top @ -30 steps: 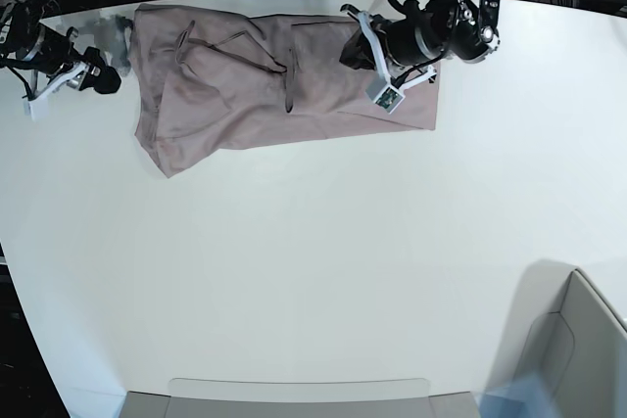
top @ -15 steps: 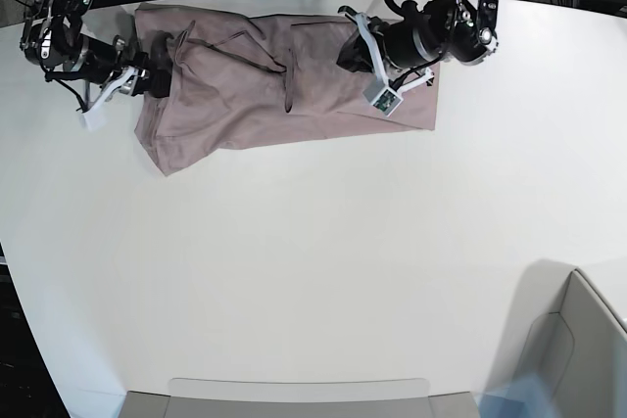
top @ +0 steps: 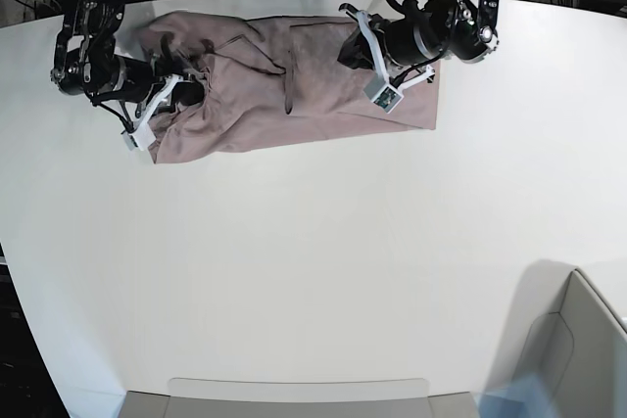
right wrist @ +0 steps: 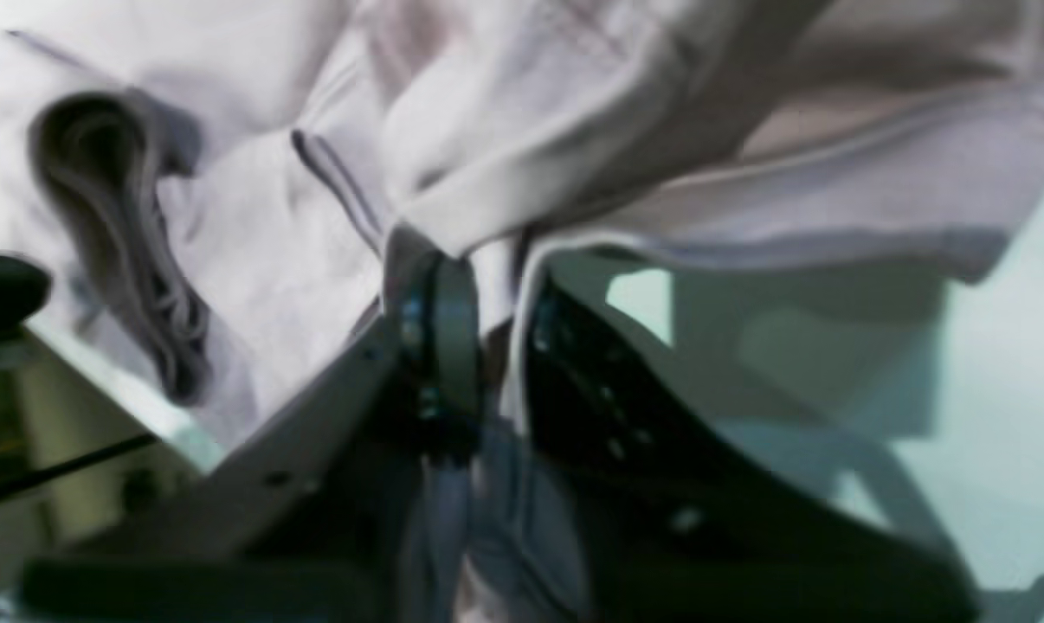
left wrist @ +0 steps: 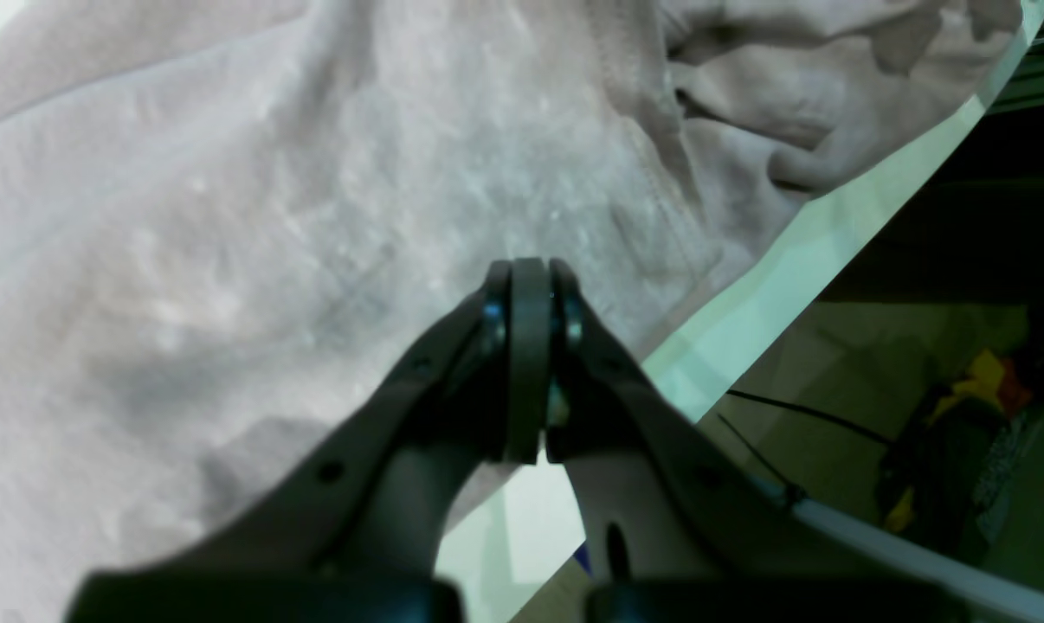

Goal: Fold the T-shirt properly
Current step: 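Fold the collar end with the right gripper over the folded hem, then press the folded bundle flat with the right gripper and release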

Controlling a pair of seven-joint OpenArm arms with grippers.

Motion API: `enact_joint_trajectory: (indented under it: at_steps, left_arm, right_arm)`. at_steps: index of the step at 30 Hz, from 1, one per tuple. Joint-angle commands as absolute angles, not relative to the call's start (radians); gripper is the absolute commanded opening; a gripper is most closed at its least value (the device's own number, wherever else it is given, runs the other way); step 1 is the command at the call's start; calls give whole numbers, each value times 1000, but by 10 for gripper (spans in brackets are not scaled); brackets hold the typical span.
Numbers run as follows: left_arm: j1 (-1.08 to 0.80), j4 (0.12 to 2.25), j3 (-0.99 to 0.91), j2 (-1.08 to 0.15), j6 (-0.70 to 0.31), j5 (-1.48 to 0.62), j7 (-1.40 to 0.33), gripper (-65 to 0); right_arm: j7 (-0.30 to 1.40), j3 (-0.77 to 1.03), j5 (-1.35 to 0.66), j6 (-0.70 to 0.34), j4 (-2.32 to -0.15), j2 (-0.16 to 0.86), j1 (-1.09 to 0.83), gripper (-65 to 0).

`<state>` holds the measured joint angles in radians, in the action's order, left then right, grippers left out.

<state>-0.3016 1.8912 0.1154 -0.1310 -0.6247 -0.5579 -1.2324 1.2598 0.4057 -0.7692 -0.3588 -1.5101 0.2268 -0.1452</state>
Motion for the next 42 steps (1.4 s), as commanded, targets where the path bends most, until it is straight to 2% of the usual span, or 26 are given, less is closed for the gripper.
enact_joint_trajectory:
  at_steps: [1,5,10,13,19,24,34,42]
  left_arm:
    - [-300,1911,113,-131,-628,-579,-1221,-650]
    - [-318,1956,93,-131,-630,-581,-1222,-650]
    - [-337,2009,-8,-130,-636,-582,-1230,-650]
    - [-341,2008,-70,-130,-636,-582,-1233,-650]
    - [-380,2006,-180,-130,-638,-582,-1233,-650]
    - [-394,2006,-248,-131,-638,-582,-1234,-650]
    - [-390,2005,-280,-131,-638,-576,-1234,-650]
    - [-387,1966,-282,-131,-638,-575,-1234,-650]
  right_arm:
    - [1248,414,-731,-354,-1521,231,-110,-650]
    - [1245,424,-611,-354,-1520,234,-19,-650]
    - [1234,519,-432,-348,-1501,236,107,-650]
    - [1199,493,-314,-297,-1529,249,157,-650]
    - [1162,137,-122,-107,-1751,271,151,-650]
    - [1256,-176,77,-16,-1854,255,104,-650]
    - [1202,-452,364,1,-1821,104,47,-650]
    - [1201,-553,414,-2,-1821,94,-1,-650]
